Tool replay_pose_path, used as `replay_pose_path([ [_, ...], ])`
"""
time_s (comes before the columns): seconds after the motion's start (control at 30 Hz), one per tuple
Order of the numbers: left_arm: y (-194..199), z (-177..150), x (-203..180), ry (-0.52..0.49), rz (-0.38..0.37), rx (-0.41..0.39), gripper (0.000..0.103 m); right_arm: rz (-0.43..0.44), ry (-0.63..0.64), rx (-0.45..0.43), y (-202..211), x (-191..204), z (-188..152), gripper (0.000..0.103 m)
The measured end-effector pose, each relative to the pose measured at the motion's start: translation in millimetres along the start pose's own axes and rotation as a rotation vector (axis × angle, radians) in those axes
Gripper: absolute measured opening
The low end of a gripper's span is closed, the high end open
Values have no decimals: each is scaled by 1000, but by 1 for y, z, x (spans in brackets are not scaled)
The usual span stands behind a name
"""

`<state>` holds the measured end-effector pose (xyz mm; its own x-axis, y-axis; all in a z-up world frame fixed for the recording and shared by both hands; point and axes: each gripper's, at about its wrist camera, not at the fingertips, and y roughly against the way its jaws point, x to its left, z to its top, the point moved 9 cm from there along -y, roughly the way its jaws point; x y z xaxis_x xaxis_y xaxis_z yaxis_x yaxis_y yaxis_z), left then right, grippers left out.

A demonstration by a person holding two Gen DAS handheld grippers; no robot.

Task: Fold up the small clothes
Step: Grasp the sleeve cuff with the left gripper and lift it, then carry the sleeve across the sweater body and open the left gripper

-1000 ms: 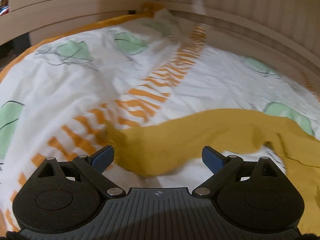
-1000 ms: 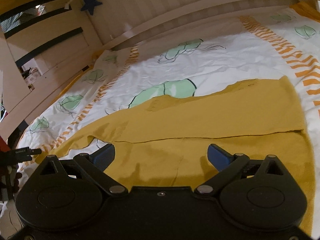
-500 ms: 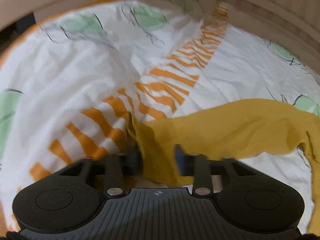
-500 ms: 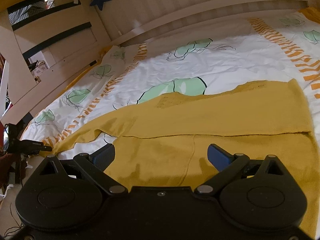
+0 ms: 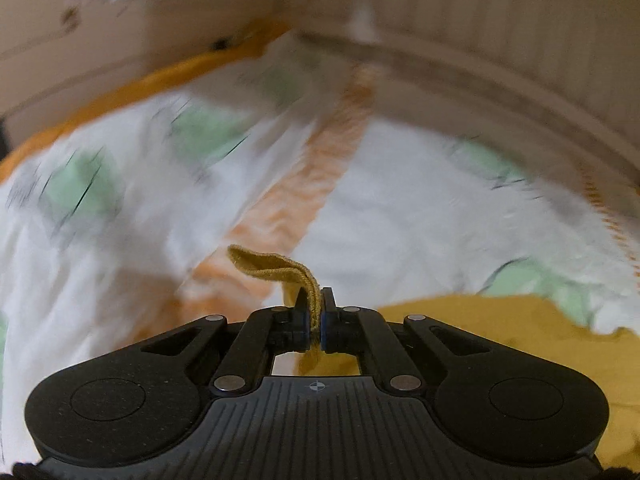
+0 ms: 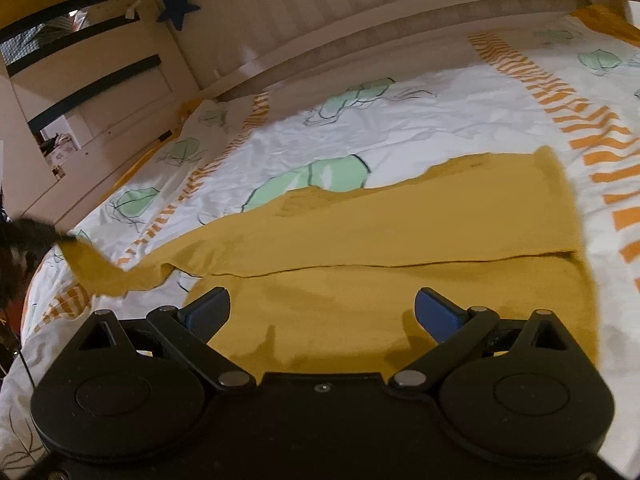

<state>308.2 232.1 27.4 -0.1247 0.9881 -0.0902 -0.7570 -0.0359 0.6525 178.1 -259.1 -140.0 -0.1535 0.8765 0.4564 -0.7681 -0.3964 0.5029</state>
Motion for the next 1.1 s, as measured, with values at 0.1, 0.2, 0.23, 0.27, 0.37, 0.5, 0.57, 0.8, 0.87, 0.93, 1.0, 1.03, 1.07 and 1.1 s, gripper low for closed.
replay_pose_path([
  [0.1, 11, 27, -50, -61, -52, -38, 4, -16, 5, -5, 6, -11, -3, 100],
  [0.2, 23, 49, -109, -123, -111, -73, 4, -44, 6, -26, 12, -23, -4, 100],
  [0.23, 26, 54, -129, -139, -136, -82, 4, -51, 7, -29, 14, -27, -4, 100],
  [0.27, 29, 58, -151, -153, -160, -89, 4, -57, 10, -32, 15, -30, -4, 100],
  [0.37, 34, 63, -211, -188, -229, -108, 4, -77, 12, -60, 25, -42, -1, 100],
  [0.5, 35, 54, -289, -244, -321, -104, 4, -84, -35, -98, 41, -61, 6, 100],
  [0.57, 34, 45, -325, -265, -368, -96, 4, -104, -50, -116, 49, -70, 10, 100],
  [0.8, 17, -10, -437, -337, -510, -30, 4, -122, -116, -169, 72, -90, 22, 100],
  [0.87, 10, -32, -466, -367, -531, -1, 4, -126, -127, -179, 76, -95, 24, 100],
  [0.93, 0, -55, -487, -389, -552, 40, 4, -132, -139, -181, 80, -101, 24, 100],
  [1.0, -9, -76, -503, -412, -566, 83, 6, -137, -147, -181, 81, -104, 24, 100],
  [1.03, -13, -87, -508, -425, -575, 103, 7, -139, -149, -182, 82, -106, 25, 100],
  [1.07, -16, -95, -512, -436, -580, 124, 8, -143, -151, -184, 82, -108, 25, 100],
  [1.1, -17, -102, -515, -444, -591, 144, 9, -148, -153, -185, 82, -110, 25, 100],
])
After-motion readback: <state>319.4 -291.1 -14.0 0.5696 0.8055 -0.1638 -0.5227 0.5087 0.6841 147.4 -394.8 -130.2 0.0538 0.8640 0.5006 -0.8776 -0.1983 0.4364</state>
